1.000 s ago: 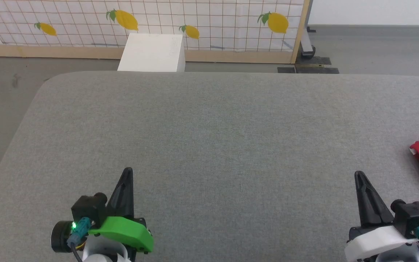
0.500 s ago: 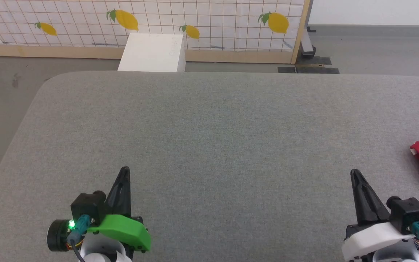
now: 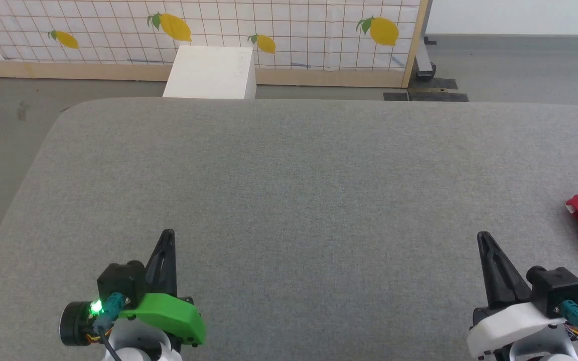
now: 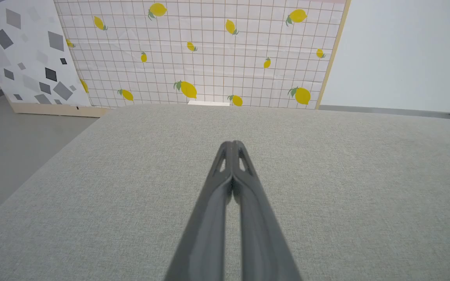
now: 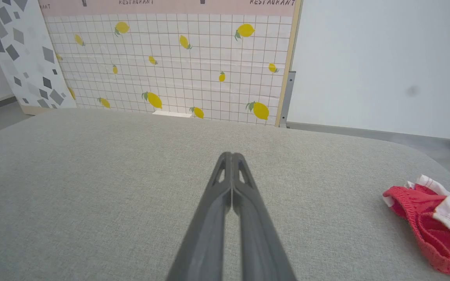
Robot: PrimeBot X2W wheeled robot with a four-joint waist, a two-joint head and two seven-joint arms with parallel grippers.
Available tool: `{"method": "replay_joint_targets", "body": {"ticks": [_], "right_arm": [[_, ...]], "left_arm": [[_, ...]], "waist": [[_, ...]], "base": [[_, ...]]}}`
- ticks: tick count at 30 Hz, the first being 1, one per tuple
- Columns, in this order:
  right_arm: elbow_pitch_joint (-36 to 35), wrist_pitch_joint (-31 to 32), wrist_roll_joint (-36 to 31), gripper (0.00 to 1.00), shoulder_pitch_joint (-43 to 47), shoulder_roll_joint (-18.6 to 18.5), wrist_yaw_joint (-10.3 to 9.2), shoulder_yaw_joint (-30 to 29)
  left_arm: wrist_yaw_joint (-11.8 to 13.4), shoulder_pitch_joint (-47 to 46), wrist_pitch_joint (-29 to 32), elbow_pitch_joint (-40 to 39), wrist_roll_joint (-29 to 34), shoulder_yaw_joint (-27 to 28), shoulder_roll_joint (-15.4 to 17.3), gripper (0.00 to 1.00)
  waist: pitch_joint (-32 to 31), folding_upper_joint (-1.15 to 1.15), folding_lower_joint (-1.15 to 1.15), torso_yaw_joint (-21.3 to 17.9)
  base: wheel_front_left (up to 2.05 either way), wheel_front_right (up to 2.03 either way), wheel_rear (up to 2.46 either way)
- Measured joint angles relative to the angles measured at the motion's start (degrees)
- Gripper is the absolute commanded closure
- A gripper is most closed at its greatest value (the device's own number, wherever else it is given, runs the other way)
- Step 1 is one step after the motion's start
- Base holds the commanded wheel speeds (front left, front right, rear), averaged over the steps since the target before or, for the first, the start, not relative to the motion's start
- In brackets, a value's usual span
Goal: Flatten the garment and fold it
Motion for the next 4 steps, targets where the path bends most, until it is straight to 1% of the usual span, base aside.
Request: {"method": "replay_joint_targets", "body": {"ticks": [4], "right_arm": [[-0.1, 0.5, -0.1, 1.00, -0.1, 0.0, 0.00, 0.3]], "left_arm": [[0.1, 0.0, 0.4, -0.2, 0.4, 0.2, 0.0, 1.00]], "waist": [[0.0, 0.00, 0.00, 0.0]], "base": [[0.00, 0.00, 0.00]]}}
